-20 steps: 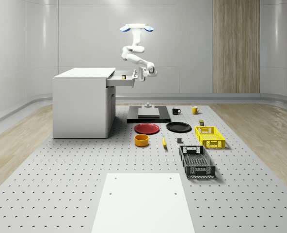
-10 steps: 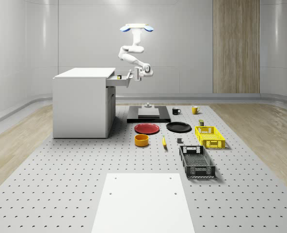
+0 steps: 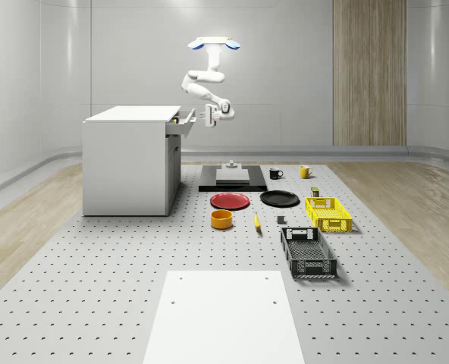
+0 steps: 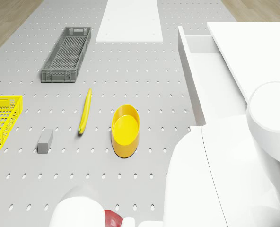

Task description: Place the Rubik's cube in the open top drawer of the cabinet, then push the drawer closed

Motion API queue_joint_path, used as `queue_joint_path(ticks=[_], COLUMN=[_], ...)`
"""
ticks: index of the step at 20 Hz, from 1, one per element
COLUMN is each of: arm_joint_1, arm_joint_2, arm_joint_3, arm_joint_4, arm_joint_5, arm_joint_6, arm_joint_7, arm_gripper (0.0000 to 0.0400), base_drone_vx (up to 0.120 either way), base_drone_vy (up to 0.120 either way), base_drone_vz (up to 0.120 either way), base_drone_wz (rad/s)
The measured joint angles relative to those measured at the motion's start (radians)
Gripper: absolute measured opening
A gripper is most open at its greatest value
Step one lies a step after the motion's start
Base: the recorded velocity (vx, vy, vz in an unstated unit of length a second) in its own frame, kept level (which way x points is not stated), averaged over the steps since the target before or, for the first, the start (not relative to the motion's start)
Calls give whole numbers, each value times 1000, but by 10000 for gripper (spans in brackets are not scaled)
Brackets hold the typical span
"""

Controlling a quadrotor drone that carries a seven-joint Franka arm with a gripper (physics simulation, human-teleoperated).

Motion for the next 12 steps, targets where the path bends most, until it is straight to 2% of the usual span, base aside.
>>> queue_joint_path(ticks=[9, 12], arm_joint_1=[119, 138], arm_joint_2=[-18, -17], arm_joint_3=[-31, -35], arm_joint_4=[-56, -63], arm_joint_5=[-163, -191], arm_joint_6=[12, 12], arm_joint_7=[-98, -116], arm_gripper=[105, 105], base_drone_vx=[0, 0], base_drone_vy=[0, 93], base_drone_vz=[0, 0], base_drone_wz=[0, 0])
